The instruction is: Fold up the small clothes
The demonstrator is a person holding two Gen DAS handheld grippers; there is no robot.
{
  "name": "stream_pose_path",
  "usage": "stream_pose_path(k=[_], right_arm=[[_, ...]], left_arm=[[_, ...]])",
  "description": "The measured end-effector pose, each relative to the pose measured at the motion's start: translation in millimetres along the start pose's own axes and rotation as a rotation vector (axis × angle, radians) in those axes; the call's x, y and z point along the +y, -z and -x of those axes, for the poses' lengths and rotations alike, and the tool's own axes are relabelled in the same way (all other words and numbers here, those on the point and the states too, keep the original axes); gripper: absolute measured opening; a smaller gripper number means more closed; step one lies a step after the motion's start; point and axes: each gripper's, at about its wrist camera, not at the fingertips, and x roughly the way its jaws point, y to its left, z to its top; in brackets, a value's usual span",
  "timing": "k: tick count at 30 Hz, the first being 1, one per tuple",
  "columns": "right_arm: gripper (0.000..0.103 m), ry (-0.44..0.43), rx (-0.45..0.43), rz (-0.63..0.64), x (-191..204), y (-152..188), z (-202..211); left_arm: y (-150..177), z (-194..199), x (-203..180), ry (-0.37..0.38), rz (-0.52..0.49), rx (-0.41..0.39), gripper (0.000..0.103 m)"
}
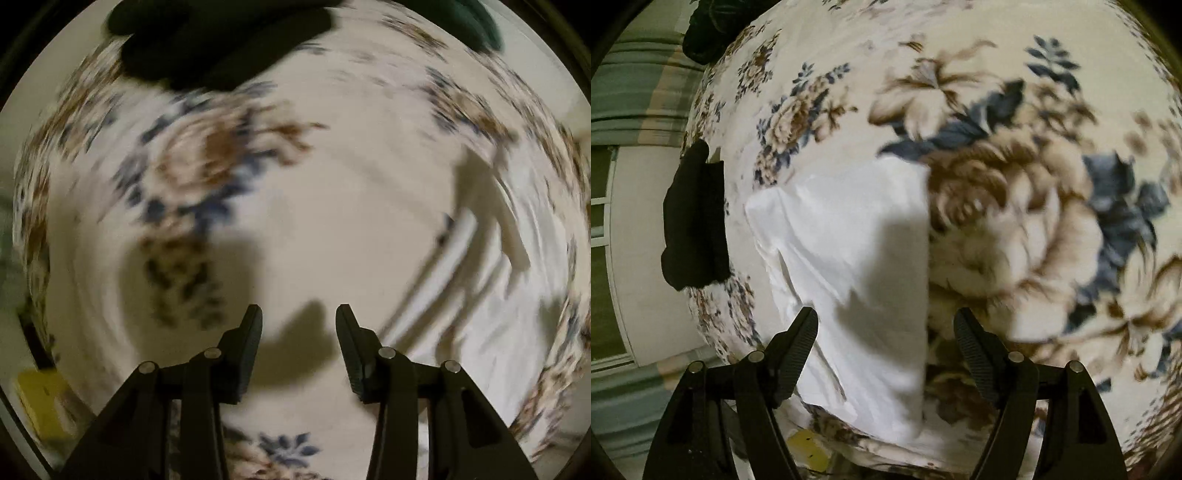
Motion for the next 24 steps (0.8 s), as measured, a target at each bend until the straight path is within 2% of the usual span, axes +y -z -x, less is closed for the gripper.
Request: stream_pose_path(k=[2,3,5,6,8,10,13,15,18,21,22,24], right_arm=[[0.078,-0.013,0.007,-0.026,-10,23,-6],[0.078,-0.015,0.014,-0.045,-11,38,-14],[0.078,-0.04,0.033,-0.091,-21,62,-28],[0.078,-0.049,0.041,-0.118,-26,72,-34],[0.078,-0.059,0.049,-0.173,-38,86,-45],[0.078,-0.022,0.023,-0.196,-48,99,-51],[0.078,0.003,-0.002,-0.184,-51,112,-61],[0.078,-0.011,-0.001,-0.184,-50,120,-72],[0.078,-0.017,-0.004,-0.197,-48,131,-82],[0.078,-0.04,-0.022,-0.194,-44,138,-83],[0.078,-0.058,-0.027,-0.193,-43,140,-83],[0.078,-0.099,-0.032,-0.198,-40,149,-89]], left_arm=[[-3,13,11,0.057,0.041,-0.001,0.039],[-4,23,10,0.114,0.042,-0.015,0.039],[-4,35,-13,0.204,-0.039,-0.017,0.043],[-2,37,-36,0.223,-0.127,-0.002,0.044],[10,36,-88,0.206,-0.298,0.007,0.044],[19,27,-121,0.2,-0.4,0.027,0.044],[21,5,-155,0.17,-0.477,0.049,0.044],[19,-10,-161,0.102,-0.515,0.055,0.044],[4,-17,-135,0.026,-0.496,0.053,0.047],[-22,-15,-76,-0.017,-0.367,0.069,0.05],[-31,-12,-59,-0.009,-0.319,0.072,0.053],[-43,-2,-35,0.069,-0.221,0.082,0.055]])
